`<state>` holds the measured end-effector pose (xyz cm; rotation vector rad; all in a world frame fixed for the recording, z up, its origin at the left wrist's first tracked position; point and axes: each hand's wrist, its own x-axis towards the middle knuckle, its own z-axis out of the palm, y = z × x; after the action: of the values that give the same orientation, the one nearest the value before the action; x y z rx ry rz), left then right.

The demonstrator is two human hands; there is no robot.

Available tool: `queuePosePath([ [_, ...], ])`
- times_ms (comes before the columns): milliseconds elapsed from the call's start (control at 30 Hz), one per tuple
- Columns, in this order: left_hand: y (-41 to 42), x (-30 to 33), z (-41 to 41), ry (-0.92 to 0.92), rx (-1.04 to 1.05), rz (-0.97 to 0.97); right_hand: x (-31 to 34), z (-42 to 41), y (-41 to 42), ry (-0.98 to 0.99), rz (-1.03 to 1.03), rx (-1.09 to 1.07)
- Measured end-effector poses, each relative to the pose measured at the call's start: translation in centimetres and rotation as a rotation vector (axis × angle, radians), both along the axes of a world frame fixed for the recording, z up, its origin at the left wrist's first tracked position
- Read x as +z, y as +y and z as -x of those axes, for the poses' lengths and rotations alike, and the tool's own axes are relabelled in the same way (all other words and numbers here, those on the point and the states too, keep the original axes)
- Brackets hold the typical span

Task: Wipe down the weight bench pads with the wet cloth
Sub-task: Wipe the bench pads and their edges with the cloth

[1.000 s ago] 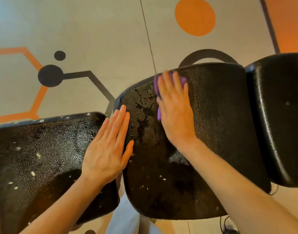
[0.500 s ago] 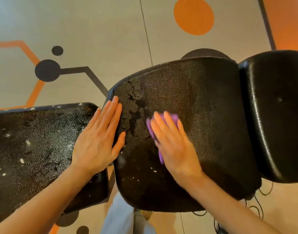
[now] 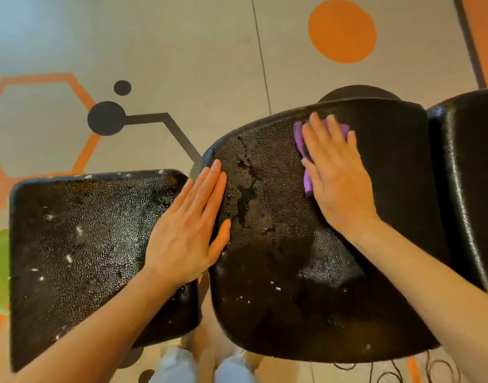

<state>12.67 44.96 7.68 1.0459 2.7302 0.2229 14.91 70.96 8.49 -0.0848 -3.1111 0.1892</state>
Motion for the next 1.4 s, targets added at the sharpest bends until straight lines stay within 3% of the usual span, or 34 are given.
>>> queuePosePath([
  [67,-0.1,-0.1,0.0,0.008,-0.007,-0.004,0.2,1.8,-2.6,0.049,0.079,-0.293],
  [100,-0.1,-0.1,0.0,0.01,-0.005,-0.007,0.0,2.1,-5.3,0.06,0.065,-0.294],
  [200,0.0,0.0,0.0,0.024,0.006,-0.008,-1.2,1.5,-9.5,-0.002,0.0,0.129],
  [267,0.0,0.2,0.0,0.027,0.024,-0.018,-1.1,1.6,-7.0,-0.02,-0.063,0.212],
  [367,-1.0,0.7,0.0,0.022,0.055,-0.047,-0.2,1.9,-3.5,0.037,-0.002,-0.162],
  [433,-2.6,0.8,-0.5,0.03,0.073,-0.041,-0.1,2.7,-5.9,0.099,0.056,-0.358],
  [467,-3.4,0.8,-0.8,0.032,0.084,-0.031,-0.4,3.1,-8.3,0.119,0.053,-0.331],
  [600,-5.1,0.9,-1.5,0.026,0.099,0.013,-1.7,3.5,-11.3,0.029,0.069,0.233],
  [667,-4.9,0.9,-1.5,0.03,0.101,0.009,-1.2,2.8,-7.3,0.026,0.075,0.137],
  [800,-4.9,0.9,-1.5,0.019,0.109,0.006,0.5,1.6,-5.0,0.05,0.112,-0.377],
  [867,-4.9,0.9,-1.5,0.017,0.106,0.002,0.0,3.3,-8.8,0.042,0.118,-0.297],
  [933,-4.8,1.0,-1.5,0.016,0.108,-0.012,-0.8,4.2,-12.4,0.034,0.129,-0.021],
  [1000,-4.8,0.9,-1.4,0.014,0.106,-0.012,-1.3,2.5,-13.9,0.022,0.125,0.106],
  [1200,-4.8,0.8,-1.5,0.0,0.116,-0.018,-0.7,-10.7,-15.2,-0.147,0.105,0.166],
  [1333,-4.8,0.8,-1.5,0.02,0.115,-0.007,-0.8,-0.4,-14.9,-0.07,0.09,-0.011],
  [1400,-4.7,0.7,-1.5,0.031,0.116,-0.005,-1.1,0.8,-15.2,-0.037,0.145,-0.089],
])
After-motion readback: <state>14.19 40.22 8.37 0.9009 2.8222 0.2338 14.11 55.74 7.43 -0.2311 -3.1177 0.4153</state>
